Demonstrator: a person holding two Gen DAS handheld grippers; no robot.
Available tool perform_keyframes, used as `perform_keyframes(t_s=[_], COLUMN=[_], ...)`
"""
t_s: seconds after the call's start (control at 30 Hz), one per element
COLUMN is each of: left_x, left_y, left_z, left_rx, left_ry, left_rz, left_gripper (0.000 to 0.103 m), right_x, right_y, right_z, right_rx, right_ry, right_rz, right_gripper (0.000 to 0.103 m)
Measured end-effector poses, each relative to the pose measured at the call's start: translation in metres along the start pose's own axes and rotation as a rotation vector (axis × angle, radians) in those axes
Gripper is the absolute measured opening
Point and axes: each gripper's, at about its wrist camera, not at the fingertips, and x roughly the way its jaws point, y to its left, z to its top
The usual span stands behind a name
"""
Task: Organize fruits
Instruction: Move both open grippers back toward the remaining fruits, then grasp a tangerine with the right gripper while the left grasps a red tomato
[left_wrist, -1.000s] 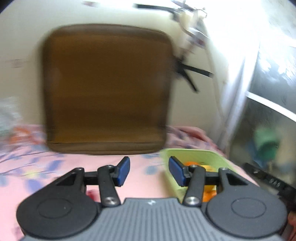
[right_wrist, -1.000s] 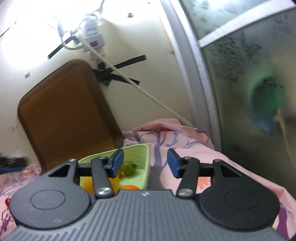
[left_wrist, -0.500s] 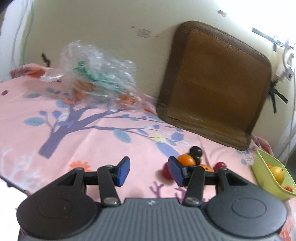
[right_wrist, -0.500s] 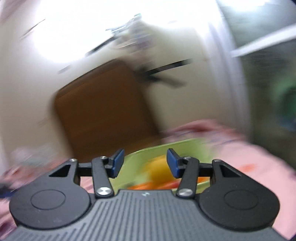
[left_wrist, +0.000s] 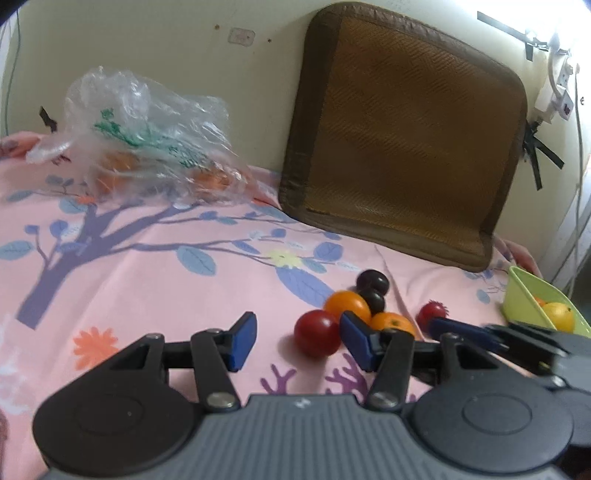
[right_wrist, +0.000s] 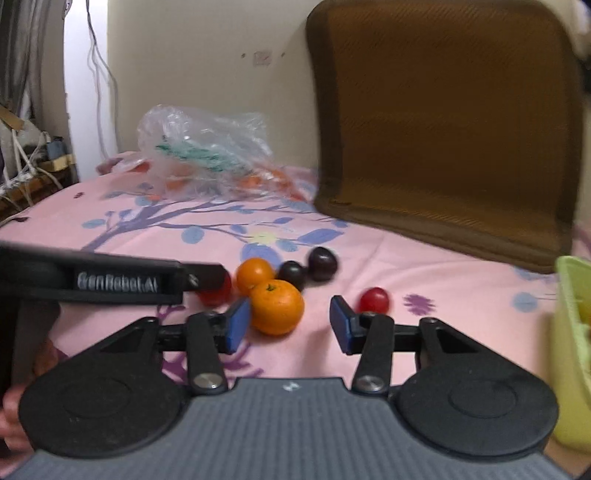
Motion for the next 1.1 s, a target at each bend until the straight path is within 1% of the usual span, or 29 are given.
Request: perform_keyframes(t_s=[0.03,0.1,0.13,0.2,0.3,0.4,0.47,0.53,0.6,0.7,0.8,0.83,0.9,0.93,0.97,1.0,1.07,1.1], left_x=[-0.001,-0.001,-0.001,-0.004,-0.012,-0.029,-0.044,-0.056,-0.063,-0.069,-0.070,-0.070,-0.071,-0.071,-0.071,-0.071,-0.069,-0.069], left_y=[-0.002,-0.006,-0.008,-0.014,-0.015,-0.020,-0.029,-0.043,-0.062,-0.091,-0.115,-0.121,-0.128,-0.128,-0.128,-0.127,-0.122,-0.121], left_z=[0.000,-0.001,-0.001,-0.004,-0.009,-0.022,-0.035,-0.048,-0.063,-0.076,-0.087,-0.090,-0.093,-0.093,-0.094,-0.094,-0.092,-0.092], left_rx=[0.009,0.035,0.047,0.075,0.054,0.019,0.025,0.042,0.080,0.160,0.214,0.235,0.270,0.272,0.269,0.261,0.238,0.229], left_ry=[-0.004,-0.004,-0.004,-0.011,-0.009,-0.009,-0.026,-0.026,-0.006,0.011,0.027,0.028,0.024,0.021,0.024,0.029,0.034,0.037], left_rz=[0.000,-0.016,-0.027,-0.018,-0.030,-0.108,-0.158,-0.218,-0.280,-0.351,-0.389,-0.381,-0.335,-0.326,-0.304,-0.286,-0.292,-0.293], left_gripper=[0.047,0.035,0.027,0.027,0.027,0.027,0.027,0.027,0.027,0.027,0.027,0.028,0.031,0.038,0.049,0.052,0.053,0.054], right_x=[0.002,0.001,-0.005,-0.011,-0.022,-0.046,-0.068,-0.096,-0.126,-0.162,-0.181,-0.183,-0.184,-0.183,-0.180,-0.178,-0.175,-0.175], right_y=[0.002,0.005,0.011,0.014,0.008,-0.004,-0.014,-0.024,-0.033,-0.048,-0.057,-0.058,-0.058,-0.055,-0.053,-0.051,-0.044,-0.042], right_z=[-0.001,-0.003,-0.005,-0.009,-0.017,-0.032,-0.046,-0.065,-0.084,-0.108,-0.122,-0.124,-0.126,-0.125,-0.124,-0.123,-0.122,-0.122], right_rx=[0.001,-0.004,-0.011,-0.015,0.028,0.100,0.155,0.220,0.274,0.349,0.386,0.391,0.386,0.377,0.363,0.346,0.300,0.282], right_ry=[0.013,0.024,0.019,0.011,0.004,-0.015,-0.042,-0.080,-0.131,-0.148,-0.142,-0.141,-0.132,-0.131,-0.125,-0.117,-0.112,-0.113], right_rz=[0.013,0.052,0.040,0.015,-0.003,-0.017,-0.040,-0.086,-0.144,-0.218,-0.280,-0.290,-0.291,-0.294,-0.295,-0.298,-0.313,-0.315], right_gripper=[0.050,0.037,0.037,0.036,0.036,0.036,0.036,0.036,0.036,0.036,0.037,0.038,0.039,0.040,0.046,0.050,0.052,0.055])
